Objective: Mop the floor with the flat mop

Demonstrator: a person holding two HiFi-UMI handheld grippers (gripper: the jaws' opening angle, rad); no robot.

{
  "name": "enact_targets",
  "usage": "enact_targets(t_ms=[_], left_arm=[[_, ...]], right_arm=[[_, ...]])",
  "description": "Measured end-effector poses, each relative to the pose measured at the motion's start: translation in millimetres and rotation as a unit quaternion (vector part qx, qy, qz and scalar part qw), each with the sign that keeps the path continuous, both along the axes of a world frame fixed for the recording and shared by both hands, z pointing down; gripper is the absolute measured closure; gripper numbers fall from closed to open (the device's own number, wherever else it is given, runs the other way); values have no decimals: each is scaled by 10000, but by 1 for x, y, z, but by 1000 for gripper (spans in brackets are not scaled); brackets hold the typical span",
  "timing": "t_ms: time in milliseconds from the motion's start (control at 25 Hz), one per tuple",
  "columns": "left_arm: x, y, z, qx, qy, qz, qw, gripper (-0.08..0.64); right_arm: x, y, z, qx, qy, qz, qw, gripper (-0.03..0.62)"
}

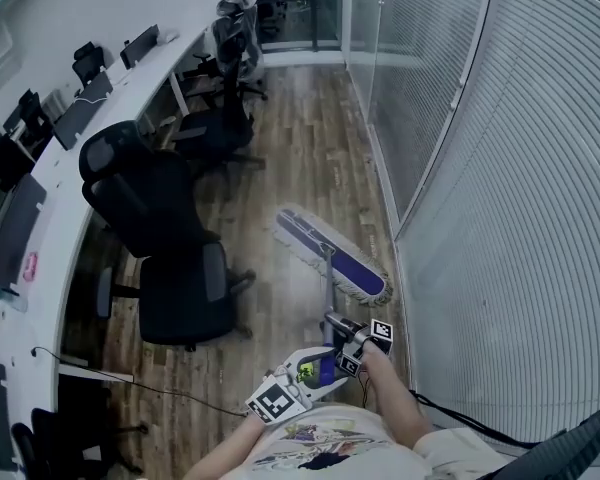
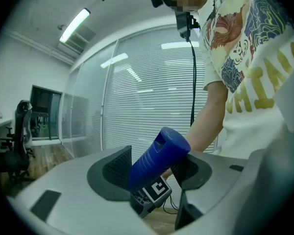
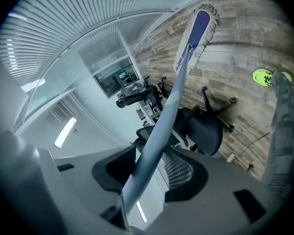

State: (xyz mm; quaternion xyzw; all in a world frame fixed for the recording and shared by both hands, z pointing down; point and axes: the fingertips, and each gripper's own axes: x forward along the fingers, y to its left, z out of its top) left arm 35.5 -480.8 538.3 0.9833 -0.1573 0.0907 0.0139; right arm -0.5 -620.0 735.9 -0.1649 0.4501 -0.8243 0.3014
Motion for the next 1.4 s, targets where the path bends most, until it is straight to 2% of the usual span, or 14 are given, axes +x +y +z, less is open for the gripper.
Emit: enact_targets(t_ms=[280, 800, 1120, 1400], left_arm=[[12, 51, 2, -12, -73, -230, 9997, 341], [47, 226, 14, -11, -188, -483, 9987, 341], [32, 288, 18, -73, -263, -485, 9984, 339], [-5, 358, 23, -159, -214, -382, 9989, 336]], right_arm=[[9, 50, 0, -10, 36, -141, 9999, 426], [34, 225, 13, 63, -41, -611, 9981, 428], [20, 286, 18, 33, 91, -662, 9978, 427], [-12, 355, 20, -16, 197, -457, 9988, 428]])
